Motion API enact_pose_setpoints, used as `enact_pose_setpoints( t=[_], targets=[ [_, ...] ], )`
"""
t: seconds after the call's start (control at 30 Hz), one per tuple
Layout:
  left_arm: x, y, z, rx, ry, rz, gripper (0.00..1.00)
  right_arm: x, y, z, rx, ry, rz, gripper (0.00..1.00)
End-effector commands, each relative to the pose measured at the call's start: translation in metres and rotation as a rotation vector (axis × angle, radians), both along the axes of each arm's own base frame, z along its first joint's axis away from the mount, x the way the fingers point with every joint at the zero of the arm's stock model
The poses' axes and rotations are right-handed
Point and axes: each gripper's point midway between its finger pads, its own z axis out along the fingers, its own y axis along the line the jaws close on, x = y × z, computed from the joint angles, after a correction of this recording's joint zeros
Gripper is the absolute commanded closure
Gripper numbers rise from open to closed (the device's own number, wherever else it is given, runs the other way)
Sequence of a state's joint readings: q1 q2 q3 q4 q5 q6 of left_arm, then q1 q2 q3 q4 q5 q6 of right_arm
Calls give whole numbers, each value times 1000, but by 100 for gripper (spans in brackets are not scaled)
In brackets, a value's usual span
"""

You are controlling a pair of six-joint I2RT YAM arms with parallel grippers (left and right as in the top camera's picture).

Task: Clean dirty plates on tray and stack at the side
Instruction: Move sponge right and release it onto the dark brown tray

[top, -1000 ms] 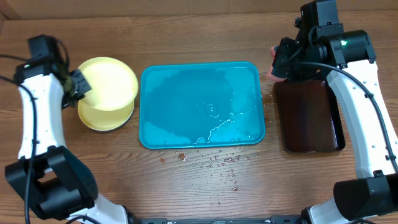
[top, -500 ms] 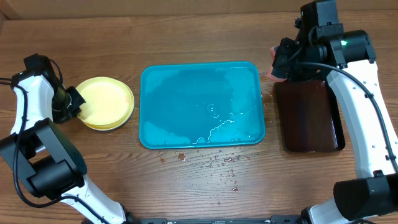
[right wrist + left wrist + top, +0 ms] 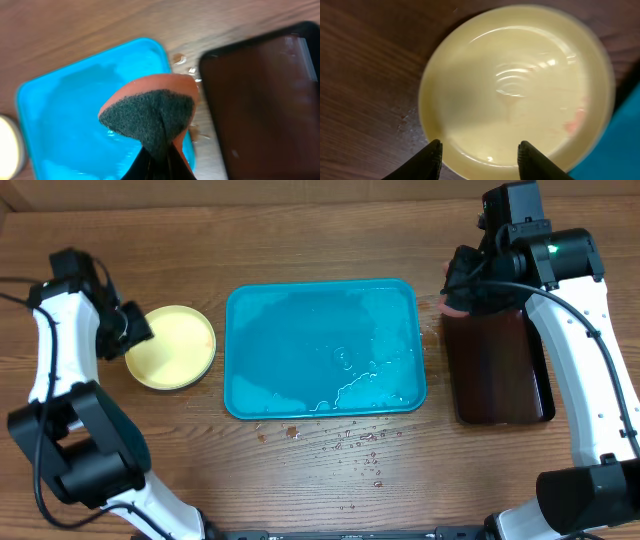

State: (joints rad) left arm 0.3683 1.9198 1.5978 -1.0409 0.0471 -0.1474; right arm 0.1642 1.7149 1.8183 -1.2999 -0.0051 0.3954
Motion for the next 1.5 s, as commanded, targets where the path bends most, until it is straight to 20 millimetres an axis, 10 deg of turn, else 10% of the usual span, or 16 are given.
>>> enact_pose_setpoints(
  t=[0.0,0.47,0.53,0.8,1.03,1.13,1.27,1.47],
  targets=[
    [25,-28,65,45,-180,-116,46,-3,-31,-2,-170,1,-39,95],
    [67,-137,81,72,-312,-436,21,-32,-105,-110,-213,210,-35,95],
    [67,-146,81,72,-313,-455,0,-34,-110,-129,-172,210,-9,95],
    [67,-152,81,70,-316,-467,0,-37,-121,-173,-141,171,39,95],
    [67,-152,81,70,-315,-467,0,-34,-118,-175,-212,146,279,84],
    [67,-151,81,70,-315,-466,0,-31,-118,-173,-216,133,279,64],
    [67,-151,81,70,-315,-466,0,-26,-116,-162,-207,116,281,13],
    [67,-151,81,70,-315,-466,0,-13,-100,-74,-149,-37,305,0]
  ],
)
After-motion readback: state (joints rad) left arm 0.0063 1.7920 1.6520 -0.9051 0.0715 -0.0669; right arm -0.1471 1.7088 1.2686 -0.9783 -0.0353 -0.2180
